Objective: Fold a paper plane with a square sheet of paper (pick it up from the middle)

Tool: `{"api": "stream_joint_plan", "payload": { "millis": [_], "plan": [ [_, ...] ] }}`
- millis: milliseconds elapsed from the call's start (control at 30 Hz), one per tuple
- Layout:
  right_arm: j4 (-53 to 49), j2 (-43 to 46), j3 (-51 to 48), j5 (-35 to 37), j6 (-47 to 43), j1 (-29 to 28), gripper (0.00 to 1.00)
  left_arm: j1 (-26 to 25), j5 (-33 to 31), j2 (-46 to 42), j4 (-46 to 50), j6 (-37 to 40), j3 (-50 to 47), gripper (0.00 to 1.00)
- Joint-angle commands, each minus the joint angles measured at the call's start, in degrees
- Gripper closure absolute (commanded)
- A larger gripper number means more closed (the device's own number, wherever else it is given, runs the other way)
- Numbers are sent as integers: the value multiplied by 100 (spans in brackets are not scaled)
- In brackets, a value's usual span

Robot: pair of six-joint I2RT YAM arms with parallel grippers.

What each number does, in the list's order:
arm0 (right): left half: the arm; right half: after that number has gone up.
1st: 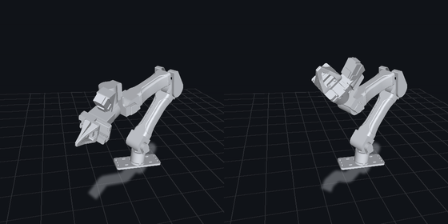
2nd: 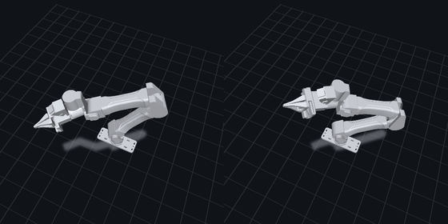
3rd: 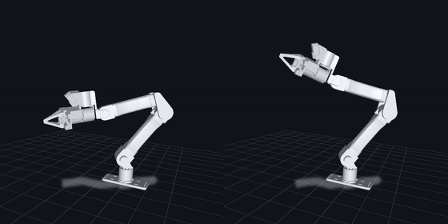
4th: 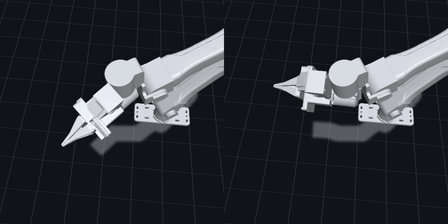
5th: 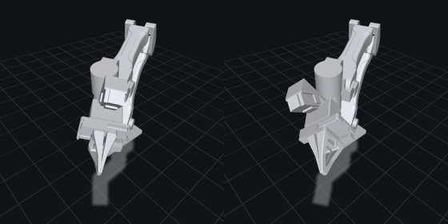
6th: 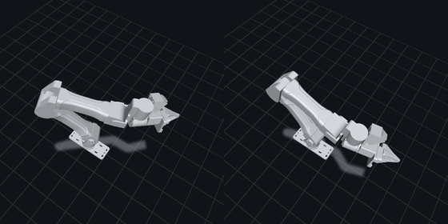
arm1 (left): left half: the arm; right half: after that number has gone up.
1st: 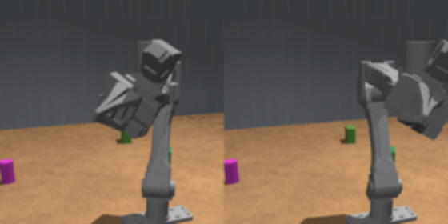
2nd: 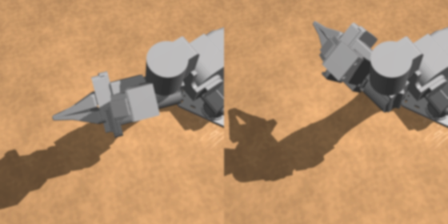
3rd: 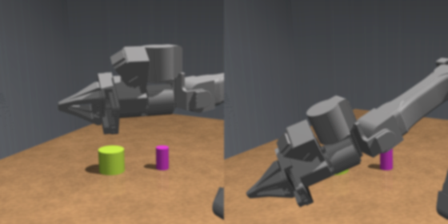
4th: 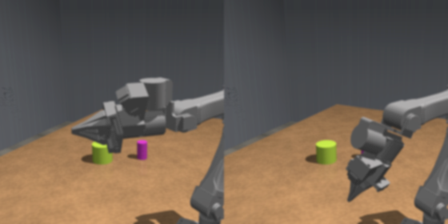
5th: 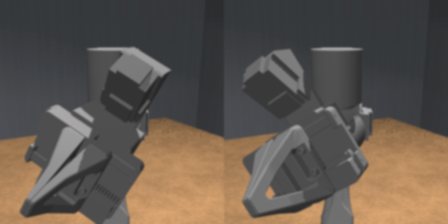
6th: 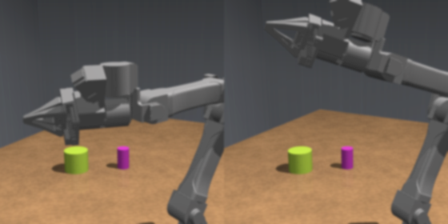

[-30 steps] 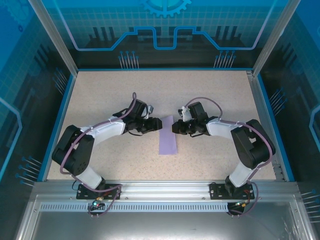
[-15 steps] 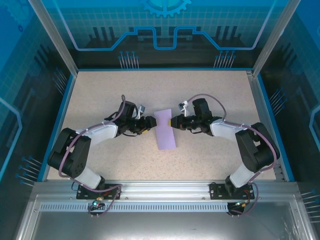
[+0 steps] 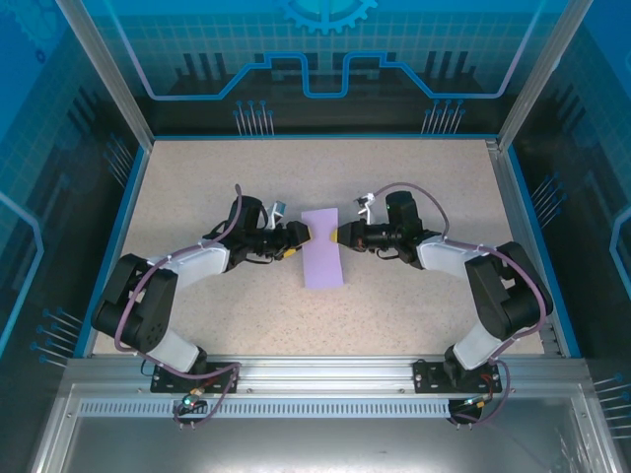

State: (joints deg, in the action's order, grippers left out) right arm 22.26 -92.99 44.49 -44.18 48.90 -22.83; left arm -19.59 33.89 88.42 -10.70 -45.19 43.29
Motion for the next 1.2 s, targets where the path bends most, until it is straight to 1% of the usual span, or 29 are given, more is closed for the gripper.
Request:
{"api": "stream_joint_plan", "payload": {
  "millis": [0,100,167,267,367,467,500,800,1000,1167],
  "plan": [
    [287,143,-81,-199,166,75,90,61,310,-31,-321,-168,-79,35],
    [289,136,-105,-182,176,85,90,58,390,-9,-490,-274,-141,36],
    [274,115,-122,-163,170,102,90,57,533,-29,-626,-391,-169,38],
    [320,75,-152,-136,181,114,90,54,629,-106,-571,-418,-180,42],
    [336,21,-158,-107,181,122,90,43,689,-180,-426,-345,-228,49],
    [381,-63,-176,-77,211,137,90,38,717,-201,-378,-310,-285,60],
    [420,-92,-190,-75,235,145,90,35,719,-197,-365,-299,-304,62],
    [534,-249,-298,42,295,198,90,-173,806,-220,-182,-202,-372,65],
    [596,-344,-365,129,312,253,90,-302,742,-304,176,-43,-434,70],
    [651,-429,-397,141,313,253,90,-402,715,-388,490,104,-426,70]
  ]
}}
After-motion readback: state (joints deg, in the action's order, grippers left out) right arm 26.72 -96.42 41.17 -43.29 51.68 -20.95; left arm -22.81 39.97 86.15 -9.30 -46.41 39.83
